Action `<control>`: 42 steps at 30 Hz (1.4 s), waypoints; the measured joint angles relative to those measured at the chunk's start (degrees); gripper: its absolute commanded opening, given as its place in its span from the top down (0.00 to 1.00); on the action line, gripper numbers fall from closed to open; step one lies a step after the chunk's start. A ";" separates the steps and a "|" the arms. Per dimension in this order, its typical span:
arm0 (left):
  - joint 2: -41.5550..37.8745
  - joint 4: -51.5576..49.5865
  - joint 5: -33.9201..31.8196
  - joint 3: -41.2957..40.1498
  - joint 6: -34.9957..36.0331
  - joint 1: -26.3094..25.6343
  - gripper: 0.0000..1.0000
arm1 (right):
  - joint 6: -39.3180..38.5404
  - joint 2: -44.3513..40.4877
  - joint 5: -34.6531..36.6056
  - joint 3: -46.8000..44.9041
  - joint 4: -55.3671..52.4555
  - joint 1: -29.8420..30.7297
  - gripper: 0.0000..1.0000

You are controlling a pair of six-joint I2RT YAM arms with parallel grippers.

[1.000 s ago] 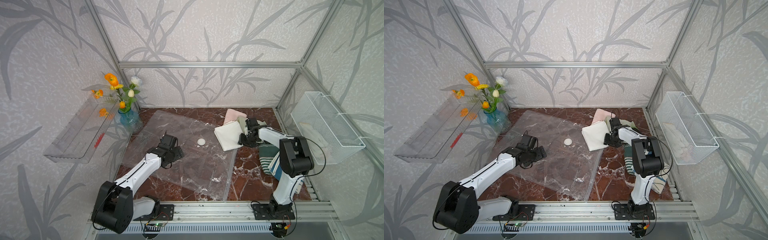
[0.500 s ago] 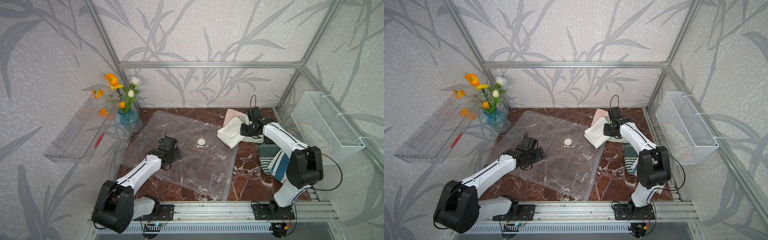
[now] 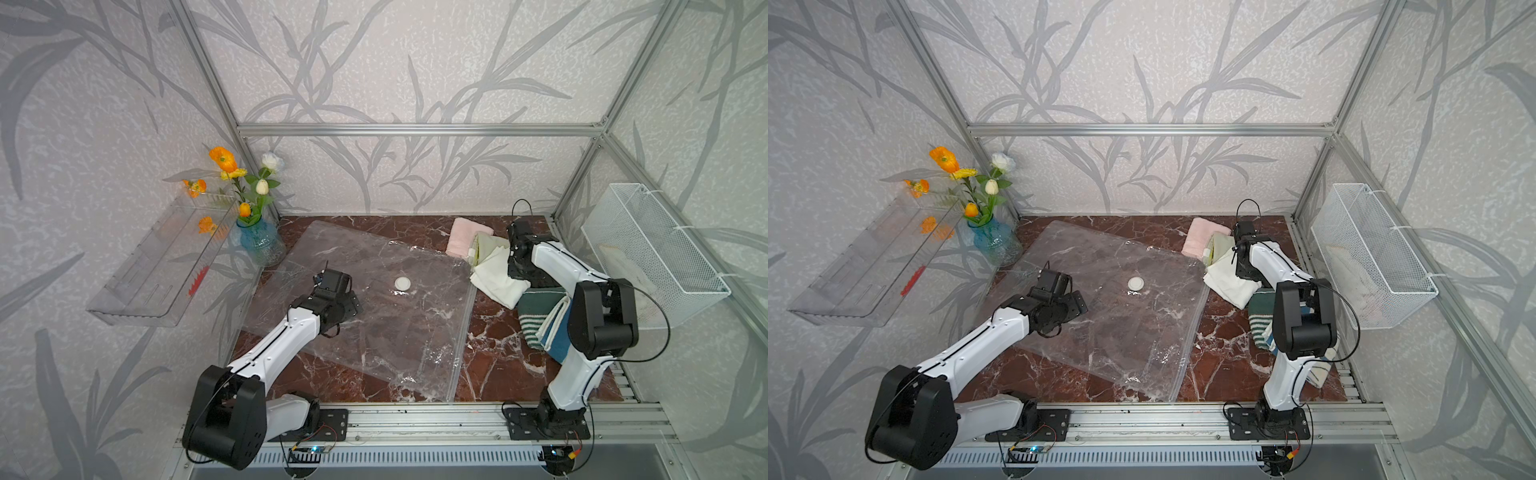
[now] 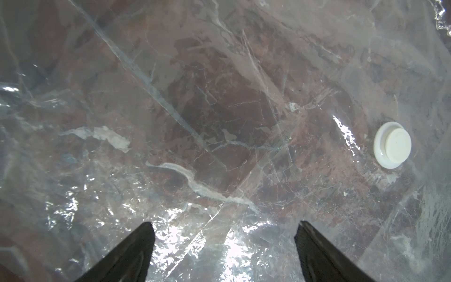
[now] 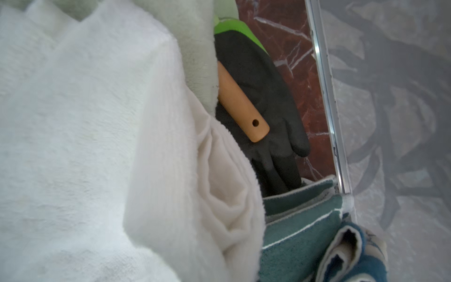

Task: Place the folded towel into the vacuum bag
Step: Place the towel at the center of the board, then adjust the vacuum bag at the center of the board.

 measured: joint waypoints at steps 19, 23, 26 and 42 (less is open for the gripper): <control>-5.75 -6.51 0.81 -2.56 -3.63 0.61 0.06 | -9.55 16.50 -13.44 30.95 -3.98 28.17 0.26; -6.69 -6.27 2.64 -3.91 -4.35 0.48 0.05 | -10.80 29.46 -19.43 47.34 -4.94 25.53 0.24; -6.71 -6.10 3.78 -4.87 -4.81 -0.07 0.05 | -11.61 40.35 -21.59 63.47 -9.03 23.71 0.23; -2.10 -2.64 5.38 -5.51 -6.12 -4.66 0.04 | -16.15 50.47 -24.87 70.10 -11.69 19.69 0.19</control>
